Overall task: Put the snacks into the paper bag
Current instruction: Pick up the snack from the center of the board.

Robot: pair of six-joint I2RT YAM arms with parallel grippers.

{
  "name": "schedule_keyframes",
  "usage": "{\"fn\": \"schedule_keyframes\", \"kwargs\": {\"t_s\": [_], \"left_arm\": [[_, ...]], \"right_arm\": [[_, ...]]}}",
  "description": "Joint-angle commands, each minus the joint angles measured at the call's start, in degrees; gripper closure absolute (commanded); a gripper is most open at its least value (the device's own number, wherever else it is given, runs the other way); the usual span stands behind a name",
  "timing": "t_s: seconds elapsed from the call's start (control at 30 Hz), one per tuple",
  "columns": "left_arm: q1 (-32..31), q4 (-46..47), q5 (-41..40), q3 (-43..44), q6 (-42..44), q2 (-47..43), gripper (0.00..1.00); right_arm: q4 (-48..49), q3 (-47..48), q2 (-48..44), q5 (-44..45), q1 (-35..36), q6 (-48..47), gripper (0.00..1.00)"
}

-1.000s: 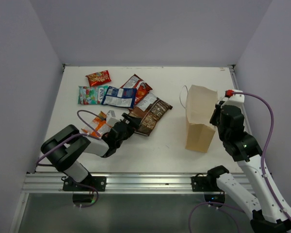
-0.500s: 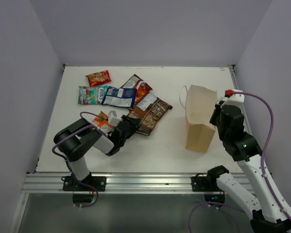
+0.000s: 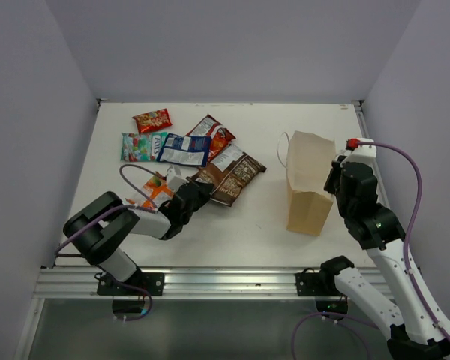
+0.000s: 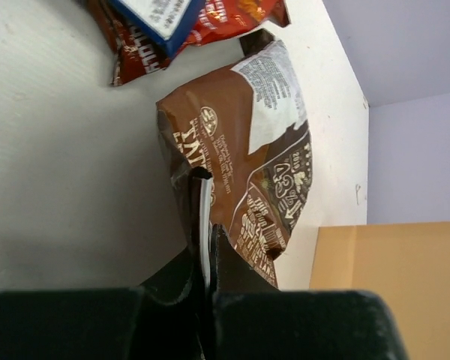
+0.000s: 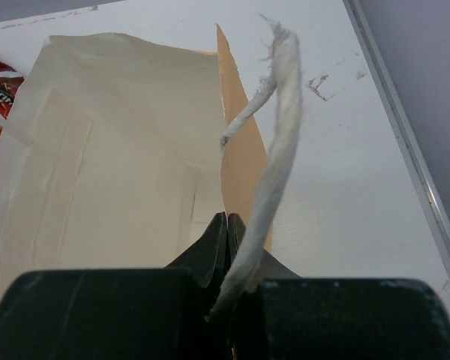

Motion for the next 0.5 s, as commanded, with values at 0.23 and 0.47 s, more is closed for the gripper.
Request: {"fn": "schedule_keyframes", "kwargs": {"t_s": [0.23, 0.47], "left_arm": [[-0.3, -25.5, 2.5, 13.4, 17.4, -20.3, 1.00], [-0.2, -45.0, 6.4, 30.4, 28.4, -25.3, 1.00]], "right_arm": [[1.6, 1.0, -0.4, -6.5, -0.1, -3.6, 1.00], [2.0, 1.5, -0.5, -11.6, -0.1, -5.3, 1.00]]}}
